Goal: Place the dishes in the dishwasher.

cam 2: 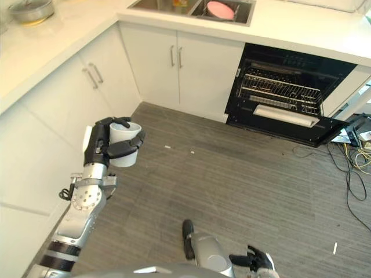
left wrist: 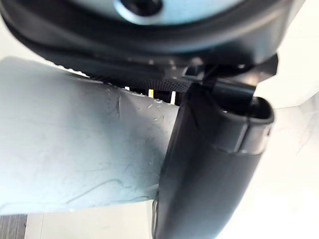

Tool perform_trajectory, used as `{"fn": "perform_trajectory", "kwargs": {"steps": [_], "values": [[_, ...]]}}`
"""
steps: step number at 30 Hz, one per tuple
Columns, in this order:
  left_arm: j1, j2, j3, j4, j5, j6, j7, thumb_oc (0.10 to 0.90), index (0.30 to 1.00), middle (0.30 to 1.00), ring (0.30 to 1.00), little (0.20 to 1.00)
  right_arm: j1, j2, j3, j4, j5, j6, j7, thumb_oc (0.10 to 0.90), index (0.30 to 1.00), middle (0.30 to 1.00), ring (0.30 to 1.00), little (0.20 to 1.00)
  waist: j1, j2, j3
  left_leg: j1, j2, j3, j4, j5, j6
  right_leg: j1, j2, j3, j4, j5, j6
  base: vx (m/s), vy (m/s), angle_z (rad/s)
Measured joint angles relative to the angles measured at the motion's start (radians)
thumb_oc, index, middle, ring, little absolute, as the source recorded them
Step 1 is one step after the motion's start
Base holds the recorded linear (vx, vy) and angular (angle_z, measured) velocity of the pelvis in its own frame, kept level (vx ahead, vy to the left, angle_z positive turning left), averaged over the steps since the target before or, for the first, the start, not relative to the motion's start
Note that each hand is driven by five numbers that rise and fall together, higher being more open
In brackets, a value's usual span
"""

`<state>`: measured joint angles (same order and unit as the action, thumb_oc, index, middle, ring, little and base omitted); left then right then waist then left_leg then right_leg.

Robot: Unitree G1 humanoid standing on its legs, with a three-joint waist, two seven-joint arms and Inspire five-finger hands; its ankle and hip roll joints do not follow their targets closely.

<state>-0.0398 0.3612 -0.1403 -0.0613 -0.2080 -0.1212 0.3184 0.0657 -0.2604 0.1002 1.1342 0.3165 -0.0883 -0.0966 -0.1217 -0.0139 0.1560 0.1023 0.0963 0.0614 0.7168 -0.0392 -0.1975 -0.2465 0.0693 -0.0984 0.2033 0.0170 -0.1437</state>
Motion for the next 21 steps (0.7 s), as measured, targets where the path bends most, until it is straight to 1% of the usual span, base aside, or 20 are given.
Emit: {"fn": "perform_trajectory", "kwargs": {"steps": [1,2,3,4,5,6,7,8,9,11,12,13,14,15,16,17,18,19,20,21], "values": [[-0.01,0.004,-0.003,-0.026,-0.017,-0.001,-0.003,0.4,0.3,0.3,0.3,0.3,-0.02,-0.001,-0.001,0.001,0.0,0.003,0.0,0.8,0.9,0.9,0.9,0.9,0.016,-0.027,0.015,-0.122,-0.001,0.034,0.221,0.052,0.002,0.037,-0.003,0.024,-0.028,0.005,0.006,0.21,-0.085,-0.31],[-0.01,0.012,-0.006,-0.03,-0.025,-0.007,-0.002,0.4,0.3,0.3,0.3,0.3,-0.042,0.001,-0.001,0.004,0.0,-0.004,-0.007,0.8,0.9,0.9,0.9,0.9,0.04,-0.06,0.024,-0.185,-0.004,0.078,0.268,0.046,0.004,0.101,-0.009,0.06,-0.064,0.006,0.005,0.38,-0.056,-0.48],[-0.012,0.026,-0.008,-0.029,-0.026,-0.006,-0.005,0.4,0.3,0.3,0.3,0.3,-0.05,0.0,-0.001,-0.01,0.0,-0.004,-0.016,0.8,0.9,0.9,0.9,0.9,0.037,-0.089,0.03,-0.233,-0.015,0.087,0.24,0.028,0.016,0.155,-0.024,0.068,-0.092,-0.009,-0.004,0.41,0.044,-0.3],[-0.021,0.036,-0.011,-0.037,-0.03,-0.009,-0.006,0.4,0.3,0.3,0.3,0.3,-0.054,0.0,-0.003,-0.037,0.0,-0.006,-0.031,0.8,0.9,0.9,0.9,0.9,0.039,-0.12,0.037,-0.291,0.012,0.155,0.191,0.011,0.061,0.223,-0.034,0.088,-0.137,-0.023,0.004,0.57,0.265,-0.3],[-0.024,0.04,-0.009,-0.05,-0.041,-0.01,-0.001,0.4,0.3,0.3,0.3,0.3,-0.054,-0.009,-0.002,-0.075,0.0,-0.007,-0.055,0.8,0.9,0.9,0.9,0.9,0.061,-0.132,0.043,-0.337,0.046,0.232,0.069,0.005,0.096,0.304,-0.035,0.123,-0.202,-0.024,0.009,0.41,0.238,-0.56],[-0.019,0.04,-0.008,-0.056,-0.052,-0.013,0.001,0.4,0.3,0.3,0.3,0.3,-0.045,-0.028,-0.007,-0.129,0.0,-0.001,-0.07,0.8,0.9,0.9,0.9,0.9,0.069,-0.125,0.042,-0.346,0.037,0.219,-0.095,-0.005,0.106,0.351,-0.035,0.153,-0.245,-0.021,0.017,0.45,0.302,-1.0],[-0.006,0.039,0.003,-0.057,-0.061,-0.018,0.002,0.4,0.3,0.3,0.3,0.3,-0.048,-0.043,-0.019,-0.162,0.0,-0.014,-0.073,0.8,0.9,0.9,0.9,0.9,0.076,-0.105,0.04,-0.344,0.028,0.196,-0.26,0.014,0.113,0.38,-0.027,0.174,-0.256,-0.024,0.022,0.52,0.282,-1.06],[-0.004,0.036,0.004,-0.055,-0.071,-0.016,0.003,0.4,0.3,0.3,0.3,0.3,-0.048,-0.064,-0.022,-0.209,0.0,-0.04,-0.082,0.8,0.9,0.9,0.9,0.9,0.06,-0.073,0.029,-0.375,0.042,0.169,-0.346,0.074,0.108,0.448,-0.013,0.192,-0.295,-0.042,0.042,0.65,0.346,-1.15],[-0.002,0.036,0.003,-0.059,-0.077,-0.017,-0.003,0.4,0.3,0.3,0.3,0.3,-0.039,-0.082,-0.022,-0.268,-0.002,-0.022,-0.091,0.8,0.9,0.9,0.9,0.9,0.067,-0.056,0.014,-0.364,0.019,0.103,-0.502,0.078,0.109,0.47,-0.013,0.244,-0.3,-0.06,0.069,0.64,0.304,-1.18],[0.006,0.044,0.004,-0.081,-0.075,-0.02,-0.029,0.4,0.3,0.3,0.3,0.3,-0.008,-0.13,-0.024,-0.391,-0.011,-0.015,-0.11,0.8,0.9,0.9,0.9,0.9,0.085,-0.021,-0.007,-0.327,-0.03,-0.098,-0.823,0.11,0.109,0.478,-0.023,0.343,-0.299,-0.09,0.113,0.25,0.13,-1.22],[-0.002,0.043,0.003,-0.084,-0.074,-0.019,-0.035,0.4,0.3,0.3,0.3,0.3,0.0,-0.146,-0.044,-0.428,-0.033,-0.015,-0.113,0.8,0.9,0.9,0.9,0.9,0.082,0.003,-0.006,-0.341,-0.053,-0.191,-0.821,0.135,0.116,0.491,-0.034,0.384,-0.299,-0.099,0.127,0.15,0.312,-1.77],[0.023,0.031,-0.009,-0.092,-0.076,-0.017,-0.031,0.4,0.3,0.3,0.3,0.3,0.021,-0.187,-0.05,-0.496,-0.064,0.003,-0.123,0.8,0.9,0.9,0.9,0.9,0.089,0.041,-0.012,-0.277,-0.03,-0.201,-0.814,0.327,0.193,0.55,-0.034,0.419,-0.295,-0.138,0.193,0.18,0.309,-1.49],[0.024,0.038,-0.016,-0.089,-0.077,-0.011,-0.027,0.4,0.3,0.3,0.3,0.3,0.053,-0.163,-0.068,-0.565,-0.087,0.007,-0.136,0.8,0.9,0.9,0.9,0.9,0.059,-0.014,-0.016,-0.247,-0.078,-0.165,-0.814,0.316,0.155,0.573,-0.086,0.425,-0.277,-0.171,0.236,0.18,0.459,-1.3],[0.019,0.035,-0.021,-0.096,-0.078,-0.008,-0.022,0.4,0.3,0.3,0.3,0.3,0.086,-0.165,-0.086,-0.651,-0.101,0.0,-0.144,0.8,0.9,0.9,0.9,0.9,0.055,-0.009,-0.019,-0.247,-0.087,-0.151,-0.814,0.296,0.187,0.545,-0.102,0.436,-0.237,-0.163,0.252,0.1,0.212,-0.39],[0.009,0.038,-0.038,-0.11,-0.078,-0.009,-0.024,0.4,0.3,0.3,0.3,0.3,0.118,-0.165,-0.112,-0.707,-0.122,-0.02,-0.154,0.8,0.9,0.9,0.9,0.9,0.044,0.0,-0.016,-0.251,-0.084,-0.143,-0.814,0.277,0.193,0.515,-0.1,0.431,-0.185,-0.168,0.287,0.16,0.379,-0.5],[-0.025,0.055,-0.075,-0.115,-0.078,-0.009,-0.028,0.4,0.3,0.3,0.3,0.3,0.134,-0.16,-0.14,-0.771,-0.132,-0.03,-0.161,0.8,0.9,0.9,0.9,0.9,0.038,-0.002,-0.006,-0.249,-0.088,-0.113,-0.812,0.256,0.214,0.463,-0.108,0.407,-0.112,-0.169,0.323,0.11,0.301,-1.12],[-0.06,0.072,-0.11,-0.109,-0.078,0.0,-0.047,0.4,0.3,0.3,0.3,0.3,0.121,-0.146,-0.165,-0.794,-0.159,-0.031,-0.164,0.8,0.9,0.9,0.9,0.9,0.039,-0.009,0.0,-0.232,-0.09,-0.091,-0.812,0.225,0.256,0.383,-0.139,0.348,0.005,-0.173,0.349,0.13,0.292,-1.47],[-0.064,0.08,-0.116,-0.112,-0.077,0.0,-0.052,0.4,0.3,0.3,0.3,0.3,0.108,-0.134,-0.167,-0.84,-0.161,-0.007,-0.168,0.8,0.9,0.9,0.9,0.9,0.033,-0.009,0.004,-0.221,-0.089,-0.061,-0.811,0.202,0.259,0.322,-0.128,0.356,0.109,-0.126,0.358,0.09,0.252,-1.65],[-0.091,0.086,-0.12,-0.111,-0.076,0.002,-0.062,0.4,0.3,0.3,0.3,0.3,0.12,-0.13,-0.16,-0.98,-0.17,-0.008,-0.169,0.8,0.9,0.9,0.9,0.9,0.014,0.029,0.051,-0.19,-0.066,-0.032,-0.811,0.183,0.258,0.185,-0.095,0.324,0.368,-0.107,0.365,0.1,0.327,-1.16],[-0.116,0.084,-0.129,-0.108,-0.071,0.009,-0.069,0.4,0.3,0.3,0.3,0.3,0.126,-0.133,-0.159,-1.024,-0.193,-0.025,-0.166,0.8,0.9,0.9,0.9,0.9,0.0,0.035,0.08,-0.162,-0.06,-0.034,-0.81,0.173,0.268,0.138,-0.098,0.288,0.417,-0.154,0.352,0.11,0.418,-1.09]]}}
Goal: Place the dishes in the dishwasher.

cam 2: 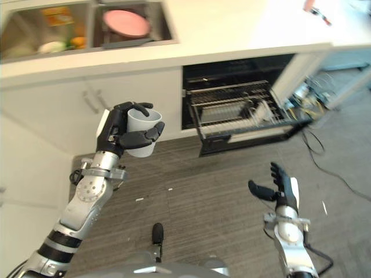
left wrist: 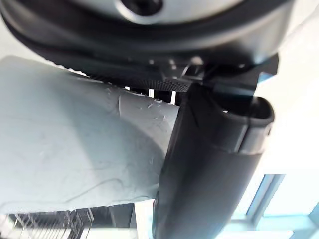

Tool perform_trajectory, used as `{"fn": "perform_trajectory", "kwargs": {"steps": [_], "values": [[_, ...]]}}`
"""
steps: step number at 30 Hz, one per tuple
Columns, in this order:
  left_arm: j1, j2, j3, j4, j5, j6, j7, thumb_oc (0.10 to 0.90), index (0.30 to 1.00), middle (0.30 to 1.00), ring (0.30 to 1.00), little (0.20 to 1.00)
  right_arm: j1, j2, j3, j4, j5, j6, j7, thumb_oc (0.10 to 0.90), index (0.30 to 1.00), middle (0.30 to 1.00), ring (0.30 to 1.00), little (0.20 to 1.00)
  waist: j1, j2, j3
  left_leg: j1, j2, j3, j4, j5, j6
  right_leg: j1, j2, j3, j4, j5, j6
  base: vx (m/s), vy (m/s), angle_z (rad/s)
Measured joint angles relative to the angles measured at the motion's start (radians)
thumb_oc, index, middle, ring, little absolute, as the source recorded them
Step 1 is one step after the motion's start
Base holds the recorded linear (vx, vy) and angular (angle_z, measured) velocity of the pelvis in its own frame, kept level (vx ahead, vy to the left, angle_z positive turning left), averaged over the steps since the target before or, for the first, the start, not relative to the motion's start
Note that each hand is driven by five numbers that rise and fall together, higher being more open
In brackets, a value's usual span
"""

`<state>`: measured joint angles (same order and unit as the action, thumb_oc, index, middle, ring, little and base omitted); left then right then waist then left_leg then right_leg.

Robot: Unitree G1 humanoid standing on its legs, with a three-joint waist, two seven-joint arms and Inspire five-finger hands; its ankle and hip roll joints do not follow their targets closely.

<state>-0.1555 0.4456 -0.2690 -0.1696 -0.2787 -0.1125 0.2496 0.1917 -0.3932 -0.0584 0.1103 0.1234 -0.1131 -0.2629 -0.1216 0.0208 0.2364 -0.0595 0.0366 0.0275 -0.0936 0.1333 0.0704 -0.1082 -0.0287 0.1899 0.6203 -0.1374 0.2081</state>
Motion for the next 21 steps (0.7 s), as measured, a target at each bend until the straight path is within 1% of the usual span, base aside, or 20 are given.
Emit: {"fn": "perform_trajectory", "kwargs": {"steps": [1,2,3,4,5,6,7,8,9,10,11,12,14,15,16,17,18,19,20,21], "values": [[-0.016,-0.009,0.0,-0.002,0.011,0.003,0.0,0.4,0.3,0.3,0.3,0.3,-0.019,0.0,0.012,-0.023,-0.016,0.0,0.008,0.8,0.9,0.9,0.9,0.9,0.0,-0.003,0.024,0.036,0.006,0.026,0.003,-0.021,0.011,-0.057,-0.014,-0.064,0.012,-0.035,-0.002,0.09,0.288,-1.33],[-0.016,-0.01,0.016,-0.005,0.019,0.004,0.008,0.4,0.3,0.3,0.3,0.3,-0.066,0.012,0.036,-0.041,-0.033,0.005,0.009,0.8,0.9,0.9,0.9,0.9,0.007,-0.004,0.037,0.063,0.012,0.079,0.011,-0.062,0.025,-0.126,-0.042,-0.182,0.006,-0.062,-0.029,0.1,0.177,-1.49],[-0.025,-0.008,0.023,0.002,0.019,0.006,0.007,0.4,0.3,0.3,0.3,0.3,-0.085,0.009,0.059,-0.062,-0.048,-0.002,0.013,0.8,0.9,0.9,0.9,0.9,0.003,-0.001,0.037,0.08,0.006,0.105,0.004,-0.072,-0.005,-0.165,-0.062,-0.268,-0.026,-0.057,-0.031,0.2,0.159,-0.96],[-0.04,-0.024,0.013,-0.006,0.027,0.004,-0.003,0.4,0.3,0.3,0.3,0.3,-0.083,-0.007,0.073,-0.094,-0.057,-0.013,0.02,0.8,0.9,0.9,0.9,0.9,-0.038,-0.008,0.036,0.1,-0.017,0.101,0.004,-0.087,-0.012,-0.186,-0.044,-0.286,-0.106,-0.05,-0.036,0.27,0.173,-0.29],[-0.04,-0.026,0.014,-0.013,0.036,0.001,-0.005,0.4,0.3,0.3,0.3,0.3,-0.082,-0.007,0.076,-0.111,-0.059,-0.012,0.028,0.8,0.9,0.9,0.9,0.9,-0.045,-0.012,0.036,0.112,-0.02,0.11,0.004,-0.103,-0.019,-0.193,-0.018,-0.277,-0.154,-0.048,-0.039,0.22,0.082,-0.12],[-0.034,-0.03,0.015,-0.018,0.039,0.001,-0.005,0.4,0.3,0.3,0.3,0.3,-0.075,-0.006,0.076,-0.125,-0.063,-0.014,0.041,0.8,0.9,0.9,0.9,0.9,-0.033,-0.019,0.032,0.127,-0.022,0.133,0.004,-0.111,-0.029,-0.187,0.013,-0.254,-0.227,-0.033,-0.063,0.17,0.001,-0.48],[-0.023,-0.013,0.018,-0.027,0.051,0.001,-0.008,0.4,0.3,0.3,0.3,0.3,-0.066,-0.005,0.077,-0.146,-0.064,-0.02,0.06,0.8,0.9,0.9,0.9,0.9,-0.014,-0.05,0.011,0.15,-0.04,0.155,0.004,-0.128,-0.053,-0.161,0.043,-0.264,-0.362,0.027,-0.111,0.1,-0.011,-0.44],[-0.023,-0.013,0.018,-0.027,0.051,0.001,-0.008,0.4,0.3,0.3,0.3,0.3,-0.066,-0.005,0.077,-0.146,-0.064,-0.02,0.06,0.8,0.9,0.9,0.9,0.9,-0.014,-0.05,0.011,0.15,-0.04,0.155,0.004,-0.128,-0.053,-0.161,0.043,-0.264,-0.362,0.027,-0.111,0.15,-0.017,-0.16],[-0.022,0.0,0.019,-0.027,0.06,0.005,-0.009,0.4,0.3,0.3,0.3,0.3,-0.067,-0.006,0.076,-0.146,-0.062,-0.023,0.063,0.8,0.9,0.9,0.9,0.9,-0.017,-0.074,-0.005,0.171,-0.061,0.152,0.004,-0.142,-0.069,-0.112,0.036,-0.291,-0.464,0.109,-0.169,0.16,-0.014,-0.04],[-0.011,-0.008,0.02,-0.027,0.078,0.005,-0.007,0.4,0.3,0.3,0.3,0.3,-0.072,-0.014,0.077,-0.142,-0.061,-0.023,0.07,0.8,0.9,0.9,0.9,0.9,0.004,-0.065,-0.022,0.198,-0.052,0.156,0.007,-0.157,-0.084,-0.026,0.056,-0.296,-0.594,0.217,-0.26,0.2,-0.024,-0.06],[-0.011,-0.013,0.02,-0.027,0.085,0.005,-0.007,0.4,0.3,0.3,0.3,0.3,-0.075,-0.016,0.077,-0.143,-0.047,-0.024,0.072,0.8,0.9,0.9,0.9,0.9,0.014,-0.058,-0.031,0.204,-0.049,0.154,0.015,-0.16,-0.089,0.014,0.065,-0.283,-0.658,0.244,-0.279,0.18,-0.028,-0.18],[-0.01,-0.022,0.027,-0.028,0.093,0.005,-0.002,0.4,0.3,0.3,0.3,0.3,-0.087,-0.014,0.077,-0.143,-0.036,-0.023,0.078,0.8,0.9,0.9,0.9,0.9,0.018,-0.057,-0.032,0.209,-0.049,0.155,0.038,-0.17,-0.104,0.053,0.064,-0.279,-0.705,0.262,-0.289,0.11,-0.029,-0.17],[0.004,-0.031,0.052,-0.043,0.094,0.005,0.013,0.4,0.3,0.3,0.3,0.3,-0.126,-0.01,0.079,-0.154,0.012,-0.024,0.093,0.8,0.9,0.9,0.9,0.9,0.029,-0.055,-0.035,0.199,-0.035,0.191,0.062,-0.209,-0.136,0.079,0.057,-0.24,-0.718,0.263,-0.294,0.06,-0.05,-0.24],[0.004,-0.032,0.062,-0.055,0.095,0.002,0.014,0.4,0.3,0.3,0.3,0.3,-0.143,-0.015,0.078,-0.169,0.039,-0.037,0.095,0.8,0.9,0.9,0.9,0.9,0.031,-0.056,-0.035,0.184,-0.005,0.219,0.041,-0.209,-0.146,0.086,0.054,-0.213,-0.718,0.263,-0.294,0.01,-0.068,-0.2],[0.004,-0.033,0.065,-0.056,0.097,0.0,0.016,0.4,0.3,0.3,0.3,0.3,-0.153,-0.021,0.079,-0.17,0.045,-0.046,0.098,0.8,0.9,0.9,0.9,0.9,0.032,-0.056,-0.035,0.174,0.016,0.223,0.036,-0.198,-0.154,0.093,0.053,-0.209,-0.718,0.26,-0.292,0.01,-0.124,-0.12],[-0.001,-0.035,0.066,-0.055,0.104,0.0,0.021,0.4,0.3,0.3,0.3,0.3,-0.16,-0.031,0.08,-0.172,0.05,-0.052,0.099,0.8,0.9,0.9,0.9,0.9,0.028,-0.056,-0.035,0.137,0.038,0.215,0.095,-0.144,-0.191,0.102,0.051,-0.212,-0.718,0.248,-0.289,-0.02,-0.108,-0.09],[-0.001,-0.044,0.066,-0.054,0.113,-0.001,0.03,0.4,0.3,0.3,0.3,0.3,-0.163,-0.041,0.08,-0.172,0.059,-0.053,0.103,0.8,0.9,0.9,0.9,0.9,0.028,-0.056,-0.035,0.105,0.061,0.207,0.155,-0.135,-0.2,0.112,0.052,-0.211,-0.717,0.242,-0.289,-0.01,-0.108,0.05],[-0.017,-0.052,0.063,-0.037,0.119,-0.012,0.035,0.4,0.3,0.3,0.3,0.3,-0.157,-0.046,0.081,-0.173,0.069,-0.053,0.101,0.8,0.9,0.9,0.9,0.9,0.026,-0.069,-0.032,0.052,0.064,0.178,0.266,-0.122,-0.231,0.11,0.04,-0.215,-0.697,0.222,-0.288,0.03,-0.036,0.2],[-0.043,-0.056,0.058,-0.029,0.125,-0.012,0.051,0.4,0.3,0.3,0.3,0.3,-0.154,-0.046,0.081,-0.177,0.078,-0.054,0.101,0.8,0.9,0.9,0.9,0.9,0.02,-0.093,-0.027,-0.014,0.053,0.16,0.378,-0.122,-0.24,0.098,0.019,-0.22,-0.678,0.208,-0.279,0.1,0.037,0.23],[-0.07,-0.059,0.057,-0.024,0.136,-0.026,0.092,0.4,0.3,0.3,0.3,0.3,-0.169,-0.045,0.094,-0.181,0.085,-0.054,0.102,0.8,0.9,0.9,0.9,0.9,0.024,-0.108,-0.022,-0.081,0.04,0.1,0.467,-0.153,-0.246,0.113,0.002,-0.214,-0.694,0.206,-0.262,0.21,0.083,0.1]]}}
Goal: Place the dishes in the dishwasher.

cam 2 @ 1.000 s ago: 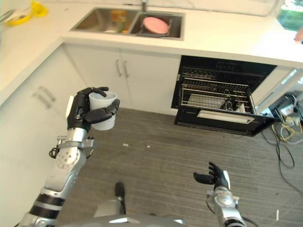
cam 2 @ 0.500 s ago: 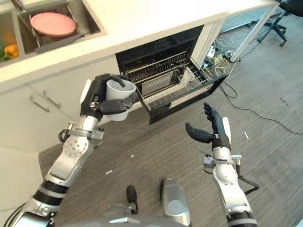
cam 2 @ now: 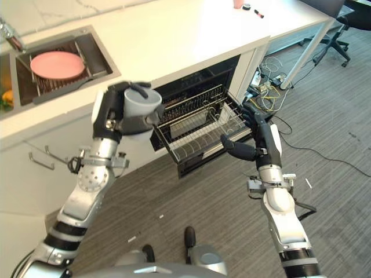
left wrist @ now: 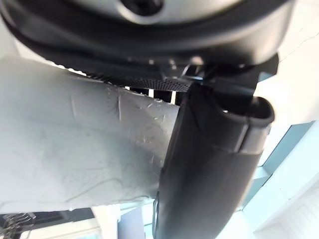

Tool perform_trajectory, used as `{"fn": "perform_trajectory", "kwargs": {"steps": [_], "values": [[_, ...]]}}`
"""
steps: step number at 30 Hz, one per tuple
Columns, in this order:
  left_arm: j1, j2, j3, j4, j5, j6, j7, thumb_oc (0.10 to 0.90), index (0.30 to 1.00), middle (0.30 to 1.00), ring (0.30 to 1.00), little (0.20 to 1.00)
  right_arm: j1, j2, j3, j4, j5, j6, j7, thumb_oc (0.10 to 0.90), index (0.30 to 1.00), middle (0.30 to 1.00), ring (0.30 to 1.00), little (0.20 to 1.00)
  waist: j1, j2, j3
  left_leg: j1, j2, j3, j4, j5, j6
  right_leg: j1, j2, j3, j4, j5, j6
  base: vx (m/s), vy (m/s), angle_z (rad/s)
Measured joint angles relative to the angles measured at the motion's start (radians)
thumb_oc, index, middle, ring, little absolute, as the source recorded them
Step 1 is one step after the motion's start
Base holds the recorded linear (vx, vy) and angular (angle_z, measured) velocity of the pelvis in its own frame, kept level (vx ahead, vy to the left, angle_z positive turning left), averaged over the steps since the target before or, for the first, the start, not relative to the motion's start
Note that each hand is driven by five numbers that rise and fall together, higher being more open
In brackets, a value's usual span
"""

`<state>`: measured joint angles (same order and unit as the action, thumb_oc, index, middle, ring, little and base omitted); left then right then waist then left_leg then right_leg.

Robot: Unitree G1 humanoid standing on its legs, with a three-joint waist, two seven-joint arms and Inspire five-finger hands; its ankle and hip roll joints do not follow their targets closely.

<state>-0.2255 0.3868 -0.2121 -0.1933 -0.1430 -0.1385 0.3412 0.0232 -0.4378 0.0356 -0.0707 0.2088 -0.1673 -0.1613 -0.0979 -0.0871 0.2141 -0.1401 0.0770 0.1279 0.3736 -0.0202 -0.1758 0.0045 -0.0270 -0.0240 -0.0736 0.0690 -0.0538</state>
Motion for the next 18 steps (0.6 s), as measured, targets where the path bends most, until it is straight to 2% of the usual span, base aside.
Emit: {"fn": "perform_trajectory", "kwargs": {"steps": [1,3,4,6,7,8,9,12,18], "values": [[-0.003,0.0,0.001,0.002,0.0,-0.006,0.011,0.4,0.3,0.3,0.3,0.3,-0.005,0.001,0.011,0.0,0.008,-0.003,0.002,0.8,0.9,0.9,0.9,0.9,-0.001,0.006,-0.001,0.006,0.002,-0.023,-0.017,-0.009,0.005,0.015,0.002,-0.001,-0.012,0.006,-0.001,0.17,0.073,-0.06],[-0.026,-0.007,-0.019,0.002,0.008,-0.011,0.047,0.4,0.3,0.3,0.3,0.3,-0.016,0.009,0.035,-0.002,0.039,-0.008,-0.011,0.8,0.9,0.9,0.9,0.9,-0.001,0.033,-0.008,0.011,0.001,-0.022,-0.165,-0.007,0.031,0.04,0.003,0.0,-0.024,-0.014,0.009,0.08,0.053,-0.03],[-0.034,-0.015,-0.02,0.002,0.023,-0.027,0.05,0.4,0.3,0.3,0.3,0.3,-0.029,0.004,0.05,-0.001,0.039,-0.009,-0.016,0.8,0.9,0.9,0.9,0.9,0.002,0.045,-0.014,0.025,-0.006,-0.023,-0.287,0.019,0.062,0.04,0.001,0.002,-0.024,-0.015,0.011,0.06,0.052,-0.06],[-0.035,-0.024,-0.019,-0.006,0.035,-0.037,0.073,0.4,0.3,0.3,0.3,0.3,-0.05,0.003,0.078,-0.005,0.047,-0.01,-0.013,0.8,0.9,0.9,0.9,0.9,0.006,0.071,-0.024,0.036,-0.007,-0.02,-0.352,0.06,0.096,0.046,0.007,0.01,-0.023,-0.009,0.031,0.07,0.036,-0.25],[-0.033,-0.037,-0.019,-0.006,0.036,-0.036,0.085,0.4,0.3,0.3,0.3,0.3,-0.054,-0.007,0.101,-0.015,0.059,-0.01,-0.011,0.8,0.9,0.9,0.9,0.9,0.006,0.097,-0.037,0.061,-0.006,-0.027,-0.389,0.069,0.111,0.052,0.019,0.023,-0.024,-0.019,0.046,0.05,0.016,-0.39],[-0.035,-0.045,-0.02,-0.007,0.037,-0.039,0.092,0.4,0.3,0.3,0.3,0.3,-0.056,-0.014,0.117,-0.024,0.068,-0.017,-0.003,0.8,0.9,0.9,0.9,0.9,0.009,0.12,-0.053,0.09,-0.005,-0.04,-0.441,0.126,0.138,0.056,0.03,0.038,-0.023,-0.03,0.065,0.1,0.036,-0.28],[-0.042,-0.044,-0.02,-0.018,0.038,-0.044,0.098,0.4,0.3,0.3,0.3,0.3,-0.056,-0.003,0.125,-0.04,0.069,-0.021,0.007,0.8,0.9,0.9,0.9,0.9,0.002,0.11,-0.054,0.12,-0.035,-0.03,-0.466,0.127,0.156,0.073,-0.002,0.04,-0.025,-0.04,0.088,0.09,0.04,-0.13],[-0.054,-0.049,-0.02,-0.023,0.034,-0.051,0.116,0.4,0.3,0.3,0.3,0.3,-0.07,0.023,0.136,-0.056,0.073,-0.027,-0.001,0.8,0.9,0.9,0.9,0.9,-0.007,0.103,-0.059,0.138,-0.078,-0.032,-0.466,0.109,0.177,0.092,-0.046,0.033,-0.025,-0.055,0.113,0.06,0.038,0.08],[-0.09,-0.078,-0.093,-0.023,-0.089,-0.058,0.13,0.4,0.3,0.3,0.3,0.3,-0.158,0.059,0.224,-0.054,0.079,-0.028,-0.007,0.8,0.9,0.9,0.9,0.9,0.013,0.075,-0.059,0.163,-0.09,-0.031,-0.466,0.099,0.181,0.118,-0.062,0.035,-0.024,-0.063,0.136,0.02,0.035,0.04]]}}
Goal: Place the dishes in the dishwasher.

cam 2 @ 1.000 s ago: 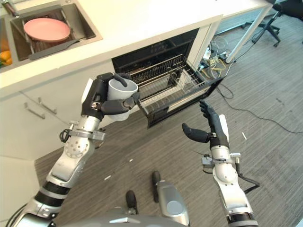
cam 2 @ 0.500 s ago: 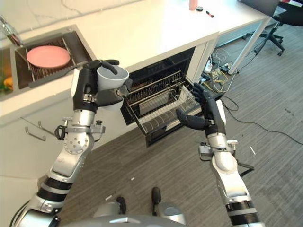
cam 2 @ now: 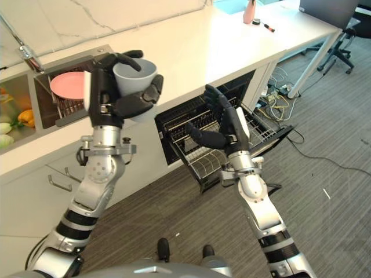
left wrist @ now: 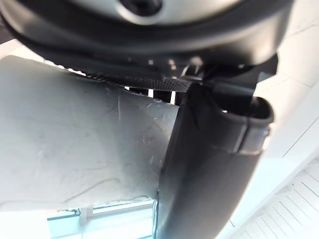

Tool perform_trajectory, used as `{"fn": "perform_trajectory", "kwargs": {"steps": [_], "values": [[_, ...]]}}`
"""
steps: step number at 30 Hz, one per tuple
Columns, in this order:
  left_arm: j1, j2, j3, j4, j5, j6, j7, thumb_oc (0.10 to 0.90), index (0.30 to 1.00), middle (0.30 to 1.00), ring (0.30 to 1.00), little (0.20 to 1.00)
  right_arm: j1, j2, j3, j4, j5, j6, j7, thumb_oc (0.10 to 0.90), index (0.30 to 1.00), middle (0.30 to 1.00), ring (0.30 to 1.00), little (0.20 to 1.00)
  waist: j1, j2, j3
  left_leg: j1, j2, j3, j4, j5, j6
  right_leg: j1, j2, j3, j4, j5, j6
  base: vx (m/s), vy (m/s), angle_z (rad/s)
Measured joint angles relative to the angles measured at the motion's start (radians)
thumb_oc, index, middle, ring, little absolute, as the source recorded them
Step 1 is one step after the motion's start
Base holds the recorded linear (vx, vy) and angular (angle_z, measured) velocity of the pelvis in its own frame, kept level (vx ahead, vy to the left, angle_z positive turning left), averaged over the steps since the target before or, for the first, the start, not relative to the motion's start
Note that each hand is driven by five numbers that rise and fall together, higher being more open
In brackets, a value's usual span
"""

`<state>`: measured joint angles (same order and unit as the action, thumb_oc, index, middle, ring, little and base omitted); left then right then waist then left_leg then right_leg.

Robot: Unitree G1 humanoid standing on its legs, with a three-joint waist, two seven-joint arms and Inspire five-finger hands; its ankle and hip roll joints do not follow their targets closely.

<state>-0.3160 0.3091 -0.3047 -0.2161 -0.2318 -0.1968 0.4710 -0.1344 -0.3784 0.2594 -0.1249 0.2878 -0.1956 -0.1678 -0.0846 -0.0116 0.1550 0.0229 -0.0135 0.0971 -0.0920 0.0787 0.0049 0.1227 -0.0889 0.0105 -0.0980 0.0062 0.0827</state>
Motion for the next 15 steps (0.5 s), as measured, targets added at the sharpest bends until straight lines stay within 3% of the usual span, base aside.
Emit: {"fn": "perform_trajectory", "kwargs": {"steps": [5,15], "values": [[-0.011,-0.012,-0.065,0.0,-0.016,0.0,-0.003,0.4,0.3,0.3,0.3,0.3,-0.038,0.02,0.031,0.003,0.031,-0.001,-0.015,0.8,0.9,0.9,0.9,0.9,-0.005,-0.002,0.0,0.006,0.011,0.023,0.0,-0.008,-0.001,-0.003,0.012,0.023,0.0,-0.006,0.004,0.01,0.026,-0.15],[-0.027,-0.049,-0.104,0.0,-0.023,0.0,0.012,0.4,0.3,0.3,0.3,0.3,-0.019,0.028,0.047,0.004,0.077,-0.001,-0.061,0.8,0.9,0.9,0.9,0.9,-0.059,0.007,-0.005,0.009,0.015,0.046,0.0,-0.012,-0.001,-0.013,0.014,0.05,0.0,-0.003,-0.005,0.01,0.015,-0.09]]}}
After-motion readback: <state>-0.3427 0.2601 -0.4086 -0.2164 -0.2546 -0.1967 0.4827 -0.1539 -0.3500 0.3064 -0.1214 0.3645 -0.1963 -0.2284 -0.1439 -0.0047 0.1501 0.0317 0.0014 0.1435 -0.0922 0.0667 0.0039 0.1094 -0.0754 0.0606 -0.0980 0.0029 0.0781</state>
